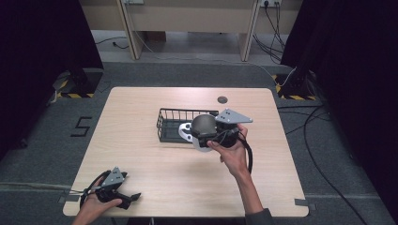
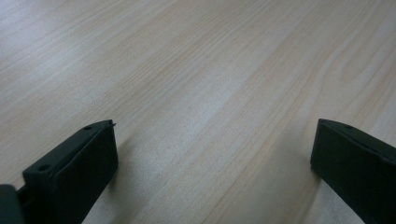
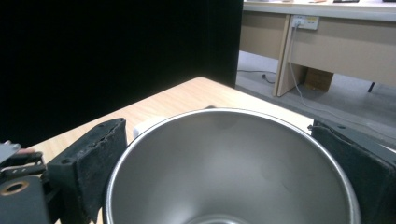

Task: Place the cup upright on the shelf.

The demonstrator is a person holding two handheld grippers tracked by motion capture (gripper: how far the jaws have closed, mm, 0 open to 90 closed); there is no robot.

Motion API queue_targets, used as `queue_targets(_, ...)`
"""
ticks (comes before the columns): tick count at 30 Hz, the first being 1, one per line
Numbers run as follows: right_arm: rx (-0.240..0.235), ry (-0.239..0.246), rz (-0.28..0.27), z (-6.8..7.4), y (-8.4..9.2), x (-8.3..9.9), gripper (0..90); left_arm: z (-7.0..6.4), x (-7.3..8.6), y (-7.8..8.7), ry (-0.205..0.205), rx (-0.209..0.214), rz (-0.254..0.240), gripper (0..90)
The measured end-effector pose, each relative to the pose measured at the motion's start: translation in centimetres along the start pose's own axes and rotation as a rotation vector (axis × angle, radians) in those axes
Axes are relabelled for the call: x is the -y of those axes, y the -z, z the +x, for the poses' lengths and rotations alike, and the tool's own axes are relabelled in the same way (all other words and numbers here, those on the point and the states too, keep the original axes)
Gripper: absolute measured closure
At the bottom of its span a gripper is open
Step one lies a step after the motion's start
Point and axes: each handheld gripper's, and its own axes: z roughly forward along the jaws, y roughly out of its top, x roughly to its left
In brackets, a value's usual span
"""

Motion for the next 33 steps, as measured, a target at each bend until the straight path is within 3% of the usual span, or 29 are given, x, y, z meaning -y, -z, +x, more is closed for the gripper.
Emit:
queue_targets(19,0.010,0.013,0.004,-2.0,-4.2,-3.3,6.4,0.0,0.0,0.0,0.000,0.003,-0.001,0.1)
queue_targets(33,0.027,0.005,0.024,-3.8,-6.6,-3.2,6.5,0.0,0.0,0.0,-0.003,0.004,0.002,0.1)
